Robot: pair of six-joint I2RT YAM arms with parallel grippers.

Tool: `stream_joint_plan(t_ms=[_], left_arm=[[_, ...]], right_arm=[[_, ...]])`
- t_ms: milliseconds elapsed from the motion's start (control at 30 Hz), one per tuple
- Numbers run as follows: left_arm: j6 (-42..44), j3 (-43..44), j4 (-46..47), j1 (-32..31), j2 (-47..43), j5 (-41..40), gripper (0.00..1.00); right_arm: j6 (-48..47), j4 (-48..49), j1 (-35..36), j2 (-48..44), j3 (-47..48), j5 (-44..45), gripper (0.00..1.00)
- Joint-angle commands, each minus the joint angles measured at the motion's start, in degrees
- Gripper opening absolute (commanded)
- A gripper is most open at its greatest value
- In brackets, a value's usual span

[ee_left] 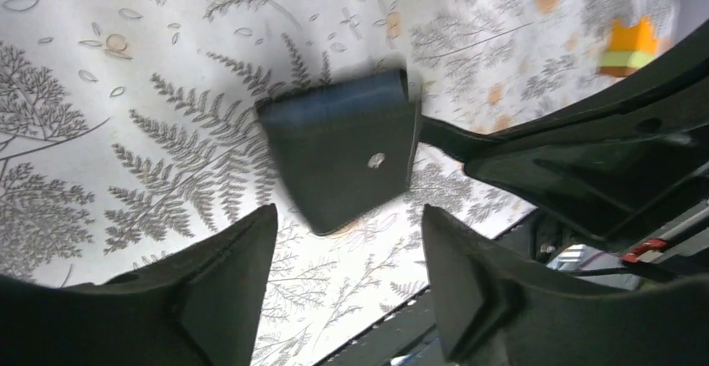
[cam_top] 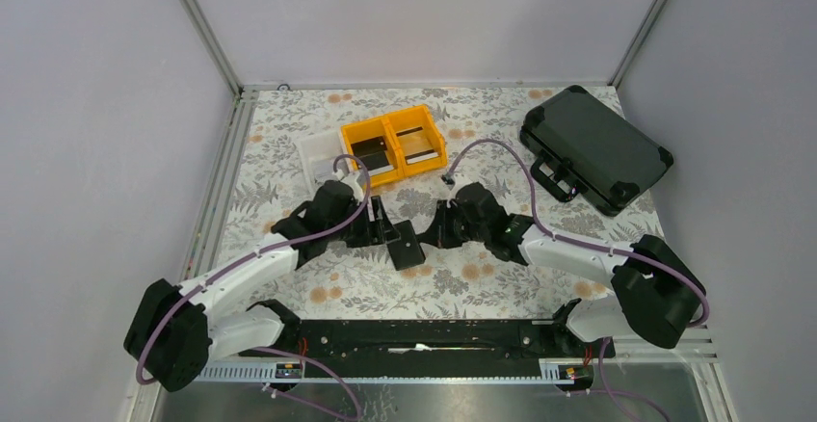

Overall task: Put the credit cards into the card holder
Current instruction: Open the card holder at the center of the board.

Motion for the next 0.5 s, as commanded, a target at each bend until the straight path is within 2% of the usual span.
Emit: stream_joint_plan(t_ms=[0, 167, 467], left_arm=[[-3.6, -1.1, 4.4, -2.0, 1.4, -8.1, 0.74], [-3.0, -1.0, 3.6, -3.0, 2.4, -9.5, 0.89], [-6.8, -2.7, 12.1, -5.5, 4.3, -5.8, 0.95]], right_arm=[[-0.6, -1.2, -0.3, -1.1, -3.0, 0.4, 0.0], [-1.0, -1.0, -0.3, -1.3, -3.6, -0.7, 0.0], [-1.4, 1.2, -0.3, -6.0, -2.8, -4.8, 0.0]])
